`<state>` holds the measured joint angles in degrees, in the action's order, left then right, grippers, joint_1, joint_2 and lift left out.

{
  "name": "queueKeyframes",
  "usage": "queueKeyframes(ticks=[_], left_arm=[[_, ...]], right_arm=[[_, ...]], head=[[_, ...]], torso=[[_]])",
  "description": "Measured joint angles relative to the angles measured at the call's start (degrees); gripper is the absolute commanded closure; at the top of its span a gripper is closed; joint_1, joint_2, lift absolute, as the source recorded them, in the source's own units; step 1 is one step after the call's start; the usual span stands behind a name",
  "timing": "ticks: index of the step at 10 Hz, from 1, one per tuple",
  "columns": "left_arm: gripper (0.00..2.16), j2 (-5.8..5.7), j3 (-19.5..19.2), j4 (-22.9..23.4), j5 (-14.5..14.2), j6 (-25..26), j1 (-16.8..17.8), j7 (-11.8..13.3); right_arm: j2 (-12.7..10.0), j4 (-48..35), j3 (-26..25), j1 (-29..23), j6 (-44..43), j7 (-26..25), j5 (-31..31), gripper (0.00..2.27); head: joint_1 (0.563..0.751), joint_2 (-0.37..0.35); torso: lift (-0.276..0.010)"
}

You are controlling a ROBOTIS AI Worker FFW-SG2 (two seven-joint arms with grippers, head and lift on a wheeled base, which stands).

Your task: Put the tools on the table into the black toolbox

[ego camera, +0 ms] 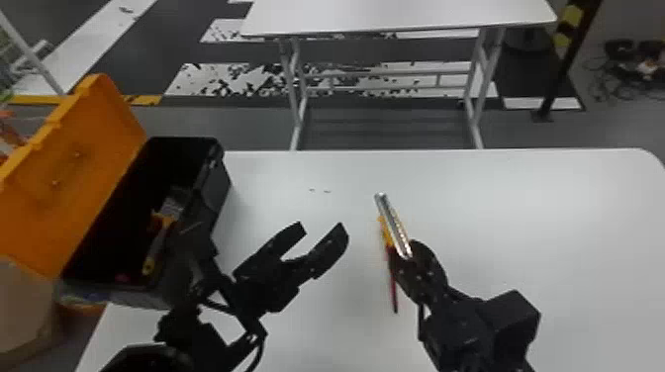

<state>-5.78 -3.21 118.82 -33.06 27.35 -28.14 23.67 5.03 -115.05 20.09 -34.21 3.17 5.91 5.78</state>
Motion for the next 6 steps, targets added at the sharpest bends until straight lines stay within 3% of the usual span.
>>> queueKeyframes(ticks=[1, 3, 4, 6], left_arm=[[0.09, 0.04, -0.60, 0.22, -2.31, 1.56, 0.31, 1.05], [0.10, 0.08, -2.23, -0.22, -9.61, 8.24, 1.84, 3.43], [0.10, 0.12, -2.48, -0.67, -11.34, 10.09, 2.34, 3.79], [0.15, 0.30, -2.38, -1.32, -11.73, 10.57, 2.78, 4.47]], right_arm=[[0.28, 0.00, 1.06, -0.22, -0.47, 0.12, 0.47, 2.24], [0.74, 0.00, 3.03, -0.32, -0.63, 0.76, 1.18, 2.24], [0.82, -0.01, 3.88, -0.33, -0.69, 0.78, 1.36, 2.24], [0.86, -0.13, 5.36, -0.24, -0.58, 0.88, 1.69, 2.23]], head=[[0.695, 0.162], [0.695, 0.175], [0.695, 0.180], [0.695, 0.194]], torso=[[-0.075], [-0.075], [-0.075], [-0.075]])
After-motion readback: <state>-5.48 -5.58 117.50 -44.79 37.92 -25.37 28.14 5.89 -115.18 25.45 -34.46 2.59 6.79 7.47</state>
